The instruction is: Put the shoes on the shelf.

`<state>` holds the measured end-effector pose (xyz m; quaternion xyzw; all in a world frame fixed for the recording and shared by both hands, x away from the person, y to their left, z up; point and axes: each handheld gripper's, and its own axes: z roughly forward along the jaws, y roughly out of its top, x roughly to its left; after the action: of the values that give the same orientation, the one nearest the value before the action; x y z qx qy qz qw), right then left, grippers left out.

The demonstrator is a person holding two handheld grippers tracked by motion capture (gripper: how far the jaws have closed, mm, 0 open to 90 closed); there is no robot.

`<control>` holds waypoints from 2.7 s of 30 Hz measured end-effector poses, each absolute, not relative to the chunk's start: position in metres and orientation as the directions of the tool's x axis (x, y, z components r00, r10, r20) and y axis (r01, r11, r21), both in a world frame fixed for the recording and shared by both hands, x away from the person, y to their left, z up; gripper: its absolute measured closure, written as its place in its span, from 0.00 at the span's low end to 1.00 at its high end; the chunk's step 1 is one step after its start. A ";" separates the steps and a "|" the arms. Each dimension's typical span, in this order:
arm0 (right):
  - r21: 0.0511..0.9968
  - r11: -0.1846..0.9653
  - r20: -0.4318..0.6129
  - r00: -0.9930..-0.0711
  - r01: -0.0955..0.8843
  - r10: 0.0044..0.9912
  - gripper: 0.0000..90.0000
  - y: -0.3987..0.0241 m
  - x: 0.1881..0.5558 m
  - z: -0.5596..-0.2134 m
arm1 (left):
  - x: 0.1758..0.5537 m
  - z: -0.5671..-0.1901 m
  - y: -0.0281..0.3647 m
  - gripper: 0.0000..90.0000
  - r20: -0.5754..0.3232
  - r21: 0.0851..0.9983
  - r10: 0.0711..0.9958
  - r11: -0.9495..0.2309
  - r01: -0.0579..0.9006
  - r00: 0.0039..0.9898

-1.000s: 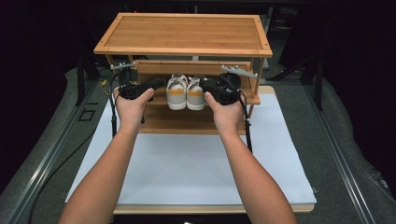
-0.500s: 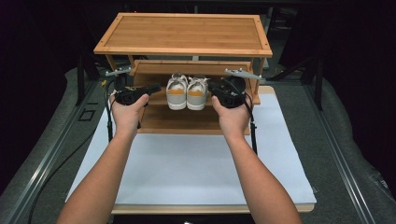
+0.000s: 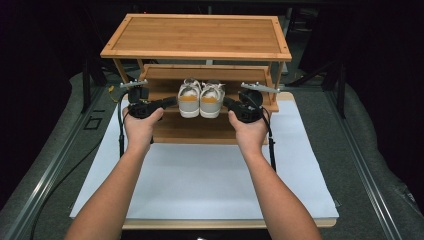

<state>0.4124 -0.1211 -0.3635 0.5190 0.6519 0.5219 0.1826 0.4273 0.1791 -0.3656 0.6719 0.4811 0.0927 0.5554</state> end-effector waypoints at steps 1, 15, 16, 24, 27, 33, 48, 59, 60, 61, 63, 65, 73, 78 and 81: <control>0.863 -0.095 0.322 -0.396 0.496 0.860 1.00 -0.121 0.412 -0.365 | 0.427 -0.366 0.179 1.00 -0.408 0.836 0.749 0.078 0.543 0.521; 0.867 -0.083 0.321 -0.423 0.492 0.847 1.00 -0.116 0.403 -0.368 | 0.420 -0.365 0.175 1.00 -0.385 0.847 0.752 0.057 0.529 0.535; 0.864 -0.079 0.321 -0.423 0.497 0.847 1.00 -0.116 0.402 -0.368 | 0.420 -0.365 0.174 1.00 -0.386 0.847 0.753 0.060 0.528 0.533; 0.868 -0.076 0.312 -0.419 0.491 0.853 1.00 -0.114 0.402 -0.368 | 0.421 -0.366 0.173 1.00 -0.393 0.845 0.753 0.069 0.530 0.529; 0.871 -0.085 0.312 -0.411 0.485 0.857 1.00 -0.113 0.403 -0.368 | 0.424 -0.367 0.174 1.00 -0.403 0.843 0.746 0.078 0.532 0.530; 0.871 -0.068 0.295 -0.409 0.486 0.864 1.00 -0.111 0.408 -0.366 | 0.429 -0.364 0.172 1.00 -0.395 0.840 0.758 0.070 0.537 0.519; 0.863 -0.091 0.310 -0.378 0.496 0.872 1.00 -0.111 0.428 -0.366 | 0.445 -0.366 0.168 1.00 -0.407 0.836 0.765 0.093 0.541 0.498; 0.864 -0.100 0.309 -0.362 0.494 0.879 1.00 -0.110 0.441 -0.366 | 0.460 -0.365 0.163 1.00 -0.384 0.843 0.785 0.083 0.531 0.487; 0.865 -0.106 0.312 -0.360 0.491 0.879 1.00 -0.109 0.443 -0.367 | 0.462 -0.366 0.163 1.00 -0.386 0.842 0.786 0.086 0.533 0.482; 0.866 -0.109 0.309 -0.350 0.488 0.884 1.00 -0.108 0.448 -0.367 | 0.464 -0.367 0.163 1.00 -0.385 0.843 0.787 0.089 0.530 0.481; 0.863 -0.101 0.305 -0.349 0.496 0.886 1.00 -0.108 0.449 -0.366 | 0.467 -0.367 0.162 1.00 -0.388 0.842 0.788 0.091 0.532 0.479; 0.863 -0.103 0.297 -0.332 0.495 0.895 1.00 -0.107 0.453 -0.367 | 0.469 -0.367 0.162 1.00 -0.384 0.844 0.791 0.090 0.529 0.477; 0.862 -0.115 0.296 -0.305 0.494 0.905 1.00 -0.105 0.461 -0.369 | 0.478 -0.371 0.160 1.00 -0.379 0.840 0.807 0.096 0.533 0.452; 0.858 -0.117 0.298 -0.302 0.499 0.906 1.00 -0.106 0.464 -0.370 | 0.482 -0.374 0.159 1.00 -0.381 0.837 0.814 0.101 0.538 0.439; 0.860 -0.109 0.288 -0.296 0.498 0.911 1.00 -0.106 0.465 -0.371 | 0.483 -0.374 0.159 1.00 -0.380 0.830 0.819 0.097 0.549 0.430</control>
<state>0.4653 -0.1062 -0.3709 0.5555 0.6341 0.4961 0.2078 0.4833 0.1591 -0.3736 0.6596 0.5182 0.1275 0.5292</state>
